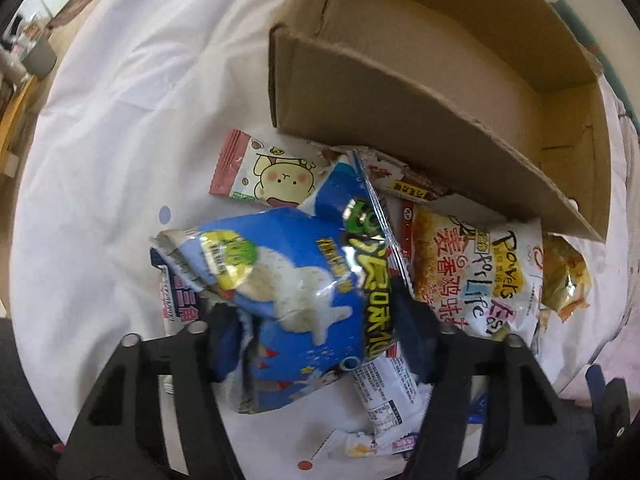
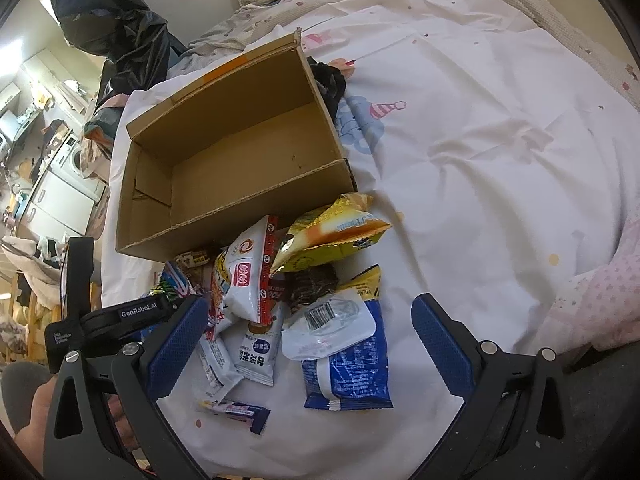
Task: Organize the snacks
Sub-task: 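Grasp the blue chip bag with the left tool while the right tool grasps the yellow-orange bag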
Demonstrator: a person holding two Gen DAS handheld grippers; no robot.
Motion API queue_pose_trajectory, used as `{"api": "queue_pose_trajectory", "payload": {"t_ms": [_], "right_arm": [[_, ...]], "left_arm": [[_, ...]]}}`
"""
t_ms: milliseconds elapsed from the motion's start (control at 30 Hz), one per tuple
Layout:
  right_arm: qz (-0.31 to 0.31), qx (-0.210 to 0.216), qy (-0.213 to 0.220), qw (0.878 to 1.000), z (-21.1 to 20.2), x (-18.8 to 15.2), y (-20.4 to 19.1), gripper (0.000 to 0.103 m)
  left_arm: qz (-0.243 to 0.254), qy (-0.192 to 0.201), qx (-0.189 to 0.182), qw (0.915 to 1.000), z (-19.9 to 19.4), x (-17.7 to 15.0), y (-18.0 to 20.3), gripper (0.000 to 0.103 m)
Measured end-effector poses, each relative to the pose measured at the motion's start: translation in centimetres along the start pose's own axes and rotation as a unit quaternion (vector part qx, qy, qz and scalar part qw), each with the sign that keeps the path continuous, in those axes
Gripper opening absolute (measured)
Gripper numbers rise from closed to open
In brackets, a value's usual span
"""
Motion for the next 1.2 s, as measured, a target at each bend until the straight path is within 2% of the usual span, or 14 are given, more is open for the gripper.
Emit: {"api": "queue_pose_trajectory", "payload": {"t_ms": [67,300,400,533,700,833,900,933,1000,1133,1167,1200], "right_arm": [[-0.004,0.001,0.002,1.000,-0.1,0.0,-0.2,0.103],[-0.001,0.009,0.009,1.000,-0.5,-0.1,0.0,0.103],[0.014,0.020,0.016,1.000,-1.0,0.1,0.6,0.103],[0.050,0.036,0.020,0.998,-1.2,0.7,1.7,0.103],[0.113,0.069,-0.028,0.991,0.6,1.6,3.6,0.101],[0.132,0.024,-0.041,0.990,2.1,3.8,4.7,0.101],[0.136,0.038,-0.078,0.987,4.3,4.8,4.8,0.100],[0.143,0.045,-0.086,0.985,5.2,5.1,4.8,0.097],[0.144,0.049,-0.108,0.982,7.3,5.6,4.4,0.081],[0.161,0.067,-0.149,0.973,11.0,5.3,4.2,0.065],[0.166,0.075,-0.156,0.971,11.3,5.1,4.3,0.056],[0.175,0.090,-0.161,0.967,11.6,4.9,4.3,0.055]], "left_arm": [[0.011,0.009,-0.004,0.9999,-1.2,-0.4,0.3,0.050],[0.048,0.029,-0.014,0.9984,-6.1,-2.2,-0.1,0.047],[0.070,0.042,-0.012,0.9966,-7.8,-3.1,-1.0,0.046],[0.095,0.072,-0.005,0.9929,-10.3,-2.7,-1.8,0.045],[0.109,0.084,0.004,0.9905,-10.5,-2.5,-2.6,0.044],[0.099,0.065,-0.003,0.9929,-8.2,-2.1,-2.7,0.044],[0.094,0.055,-0.006,0.9941,-7.3,-1.9,-3.0,0.043],[0.092,0.050,-0.007,0.9945,-6.9,-1.9,-3.0,0.043],[0.084,0.037,-0.010,0.9957,-6.0,-1.8,-3.1,0.043],[0.096,0.037,-0.003,0.9947,-5.6,-1.9,-2.5,0.043],[0.101,0.040,0.000,0.9941,-5.6,-1.9,-2.4,0.043],[0.102,0.041,0.001,0.9940,-5.6,-1.9,-2.4,0.043]]}}
Point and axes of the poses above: each gripper's, at about its wrist camera, not at the fingertips, and z roughly the way its jaws point, y to its right, x to its top, the point moved 1 cm from there along z, roughly the way its jaws point, and after that the axes turned 4 degrees about -y, right-handed, at the moved point
